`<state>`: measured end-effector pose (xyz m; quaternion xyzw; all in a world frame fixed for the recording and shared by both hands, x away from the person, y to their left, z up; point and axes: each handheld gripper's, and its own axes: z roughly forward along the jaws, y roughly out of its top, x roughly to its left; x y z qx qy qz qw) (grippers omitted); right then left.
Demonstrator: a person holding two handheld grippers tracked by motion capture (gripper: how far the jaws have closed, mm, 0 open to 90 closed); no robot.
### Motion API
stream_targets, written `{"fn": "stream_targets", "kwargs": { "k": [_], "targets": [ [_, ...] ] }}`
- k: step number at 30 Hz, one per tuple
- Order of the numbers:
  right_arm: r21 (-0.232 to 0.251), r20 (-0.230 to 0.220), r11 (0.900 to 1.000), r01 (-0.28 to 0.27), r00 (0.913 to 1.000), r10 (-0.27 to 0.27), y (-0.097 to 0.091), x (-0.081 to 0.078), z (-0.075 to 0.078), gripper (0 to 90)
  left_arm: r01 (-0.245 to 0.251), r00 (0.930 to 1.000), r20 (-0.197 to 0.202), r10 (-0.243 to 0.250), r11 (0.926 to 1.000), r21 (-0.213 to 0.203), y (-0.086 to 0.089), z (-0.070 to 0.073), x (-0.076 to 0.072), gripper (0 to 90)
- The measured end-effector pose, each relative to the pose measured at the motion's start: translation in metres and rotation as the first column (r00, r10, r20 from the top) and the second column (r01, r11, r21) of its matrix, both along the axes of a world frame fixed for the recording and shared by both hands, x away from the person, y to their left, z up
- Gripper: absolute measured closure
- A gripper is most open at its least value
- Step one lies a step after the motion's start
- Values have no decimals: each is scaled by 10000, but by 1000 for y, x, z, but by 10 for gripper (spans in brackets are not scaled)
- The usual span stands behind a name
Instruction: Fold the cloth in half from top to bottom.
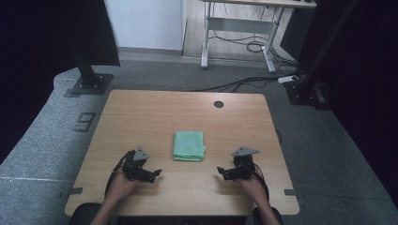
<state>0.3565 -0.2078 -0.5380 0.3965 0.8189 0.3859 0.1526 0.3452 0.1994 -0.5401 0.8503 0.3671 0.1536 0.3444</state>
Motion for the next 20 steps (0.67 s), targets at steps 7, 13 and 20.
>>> {"fn": "stream_targets", "kwargs": {
  "k": [7,13,20],
  "targets": [
    [-282,-161,9996,-45,9999,40,1,-2,-13,13,-63,9996,-258,70,9996,262,-1,-8,1,0],
    [-747,-124,9971,-121,9999,112,3,-4,-19,0,-89,9988,-481,102,9996,269,-5,-9,1,0],
    [-747,-128,9971,-122,9999,113,3,-3,-19,0,-172,9986,-491,185,9995,268,-5,-9,1,0]
  ]
}}
